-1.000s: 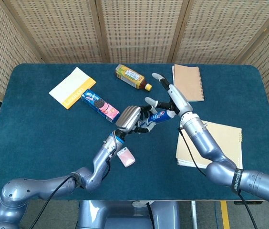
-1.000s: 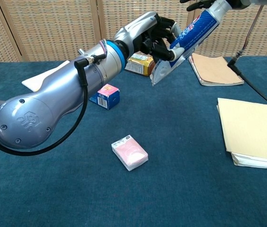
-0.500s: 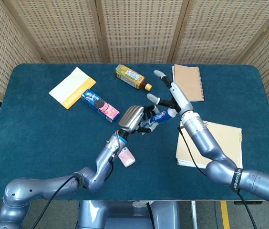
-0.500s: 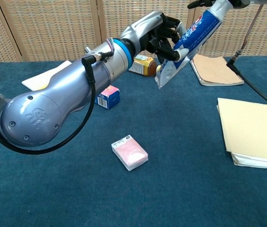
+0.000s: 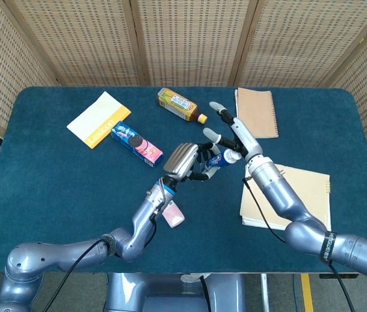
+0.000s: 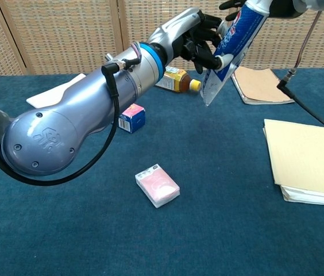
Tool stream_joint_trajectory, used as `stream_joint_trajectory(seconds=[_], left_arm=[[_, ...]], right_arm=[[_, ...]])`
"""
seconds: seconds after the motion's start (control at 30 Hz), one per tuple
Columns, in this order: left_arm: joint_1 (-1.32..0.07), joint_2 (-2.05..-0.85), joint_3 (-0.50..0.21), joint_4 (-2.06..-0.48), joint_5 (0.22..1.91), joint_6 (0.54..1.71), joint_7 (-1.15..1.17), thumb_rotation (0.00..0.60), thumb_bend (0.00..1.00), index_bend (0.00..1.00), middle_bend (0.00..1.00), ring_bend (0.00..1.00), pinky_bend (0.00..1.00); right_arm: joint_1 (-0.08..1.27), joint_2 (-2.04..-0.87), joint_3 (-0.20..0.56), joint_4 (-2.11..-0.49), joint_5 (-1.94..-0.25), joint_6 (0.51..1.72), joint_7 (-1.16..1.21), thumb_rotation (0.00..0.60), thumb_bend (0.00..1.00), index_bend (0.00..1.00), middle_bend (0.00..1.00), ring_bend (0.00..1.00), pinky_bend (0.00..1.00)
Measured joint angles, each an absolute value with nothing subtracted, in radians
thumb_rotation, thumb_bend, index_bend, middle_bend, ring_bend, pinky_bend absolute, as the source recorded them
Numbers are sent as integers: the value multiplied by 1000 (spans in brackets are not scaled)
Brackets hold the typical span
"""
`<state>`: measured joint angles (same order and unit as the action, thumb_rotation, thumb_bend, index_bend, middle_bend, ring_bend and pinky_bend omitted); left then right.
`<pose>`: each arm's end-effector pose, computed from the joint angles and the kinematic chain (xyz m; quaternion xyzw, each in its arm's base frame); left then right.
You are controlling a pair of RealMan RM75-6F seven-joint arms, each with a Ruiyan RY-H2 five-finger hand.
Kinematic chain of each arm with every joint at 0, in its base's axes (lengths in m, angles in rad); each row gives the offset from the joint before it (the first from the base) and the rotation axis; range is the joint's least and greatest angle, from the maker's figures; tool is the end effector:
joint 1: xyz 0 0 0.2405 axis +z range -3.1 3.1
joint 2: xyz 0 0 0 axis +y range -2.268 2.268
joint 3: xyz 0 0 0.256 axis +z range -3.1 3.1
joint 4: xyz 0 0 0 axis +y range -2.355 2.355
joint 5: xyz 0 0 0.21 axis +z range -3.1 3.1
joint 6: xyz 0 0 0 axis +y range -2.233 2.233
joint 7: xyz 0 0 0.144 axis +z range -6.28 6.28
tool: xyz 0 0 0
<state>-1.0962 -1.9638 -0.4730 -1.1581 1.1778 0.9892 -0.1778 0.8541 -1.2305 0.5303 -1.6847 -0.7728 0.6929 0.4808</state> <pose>0.0425 0.3794 -0.0739 -0.6001 -0.4795 -0.6094 0.1963 -0.0649 -0.4100 0.1010 0.4580 -0.6743 0.5521 0.1754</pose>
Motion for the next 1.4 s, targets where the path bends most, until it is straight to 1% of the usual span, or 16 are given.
stream_joint_trajectory(seconds=[0.33,0.43,0.57,0.77,0.87,1.0,1.03,1.1,1.13,1.17,1.2,1.23,1.27,1.37,1.4], left_arm=[[-1038,-1910,-419,-1178,1189,996,-171,600,462,767,636,530,556],[-1018,-1893,-393,-1181,1197,996,-167,600,462,767,636,530,556],[-994,-1851,-331,-1181,1225,985,-133,600,463,767,636,530,556],[-947,-1757,-210,-1179,1289,975,-24,600,462,767,636,530,556],[-928,-1728,-162,-1176,1317,975,49,600,462,766,636,530,556],[-890,-1702,-94,-1168,1360,989,156,600,456,745,622,529,548],[-880,-1698,-79,-1165,1371,993,173,600,445,706,586,518,531],[-859,-1692,-54,-1159,1385,995,196,600,367,578,458,448,472],[-854,-1690,-48,-1160,1385,991,200,600,268,441,325,356,411],[-850,-1686,-46,-1165,1379,982,198,600,187,335,227,279,362],[-846,-1682,-45,-1173,1372,975,195,600,86,181,103,163,291],[-841,-1679,-47,-1184,1365,972,189,600,24,71,31,72,227],[-833,-1672,-51,-1203,1355,973,179,600,1,14,2,20,169],[-808,-1647,-68,-1268,1335,994,151,600,0,0,0,0,40],[-799,-1637,-74,-1289,1331,1005,144,600,0,0,0,0,20]], right_arm=[[832,-1181,546,-1655,-774,720,473,114,0,0,0,0,0],[813,-1159,550,-1657,-775,727,477,114,0,0,0,0,0],[783,-1124,541,-1660,-793,735,473,111,0,0,0,0,0],[715,-1084,484,-1653,-875,761,448,113,0,0,0,0,0],[671,-1076,433,-1635,-937,787,429,111,0,0,0,0,0],[602,-1074,359,-1602,-1060,859,407,112,0,0,0,0,0],[587,-1075,346,-1594,-1089,878,405,111,0,0,0,0,0],[554,-1075,314,-1578,-1150,923,400,110,0,0,0,0,0],[539,-1076,300,-1572,-1171,941,398,111,0,0,0,0,0],[525,-1076,287,-1566,-1188,958,397,111,0,0,0,0,0],[510,-1077,273,-1560,-1207,975,397,112,0,0,0,0,0],[500,-1077,265,-1557,-1217,986,397,113,0,0,0,0,0],[493,-1077,259,-1555,-1225,995,396,113,0,0,0,0,0],[475,-1077,245,-1554,-1248,1021,394,111,0,0,0,0,0],[470,-1077,242,-1554,-1253,1028,392,113,0,0,0,0,0]])
